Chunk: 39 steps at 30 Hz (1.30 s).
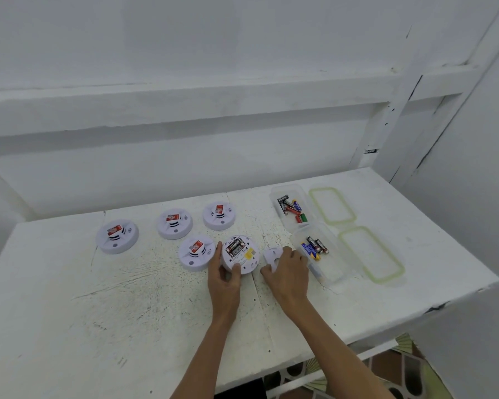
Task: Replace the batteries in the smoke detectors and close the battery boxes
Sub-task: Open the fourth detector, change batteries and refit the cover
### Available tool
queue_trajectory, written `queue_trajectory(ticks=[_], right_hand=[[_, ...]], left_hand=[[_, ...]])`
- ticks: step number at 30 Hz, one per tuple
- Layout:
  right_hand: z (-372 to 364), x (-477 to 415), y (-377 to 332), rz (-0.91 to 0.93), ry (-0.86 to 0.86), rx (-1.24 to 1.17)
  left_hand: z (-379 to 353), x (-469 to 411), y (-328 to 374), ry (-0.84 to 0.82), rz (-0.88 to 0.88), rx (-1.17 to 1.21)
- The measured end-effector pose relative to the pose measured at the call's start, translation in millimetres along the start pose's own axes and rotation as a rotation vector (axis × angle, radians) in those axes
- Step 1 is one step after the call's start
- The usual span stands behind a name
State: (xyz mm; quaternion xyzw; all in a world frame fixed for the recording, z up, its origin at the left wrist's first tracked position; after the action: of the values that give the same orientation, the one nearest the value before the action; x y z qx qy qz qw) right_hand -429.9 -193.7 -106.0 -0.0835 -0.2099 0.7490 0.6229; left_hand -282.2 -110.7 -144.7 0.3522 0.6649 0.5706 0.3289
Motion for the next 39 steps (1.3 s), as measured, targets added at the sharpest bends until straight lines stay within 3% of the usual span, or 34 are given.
queue_trajectory(ticks=[8, 14, 23, 30, 39], right_hand=[[8, 7, -19, 0.239, 0.019, -0.377], [2, 2, -44, 0.429, -0.085, -0.293], [-1, -4, -44, 0.507, -0.101, -0.276], [2, -5, -43, 0.466, -0.115, -0.330], [-7, 12, -31, 0.485, -0.099, -0.400]], left_hand=[[-1, -1, 0, -0.009, 0.053, 0.112], [-1, -1, 2, -0.029, 0.053, 0.129], [-2, -1, 3, -0.037, 0.052, 0.162], [0, -3, 0, -0.023, 0.069, 0.205], [1, 0, 7, -0.008, 0.056, 0.076]])
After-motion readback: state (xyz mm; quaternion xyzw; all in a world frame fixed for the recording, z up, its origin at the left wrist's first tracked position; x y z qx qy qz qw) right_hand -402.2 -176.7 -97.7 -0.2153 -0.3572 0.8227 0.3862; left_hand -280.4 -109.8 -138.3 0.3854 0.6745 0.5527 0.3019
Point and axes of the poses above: each hand's wrist, its own x-axis away from the middle knuckle, its own z-axis out of the back of the hand, y = z × x, the point moved 5 cm from there along -x, towards the middle knuckle, and after that the axes turned 12 degrees about -y, right-handed, at the moved point
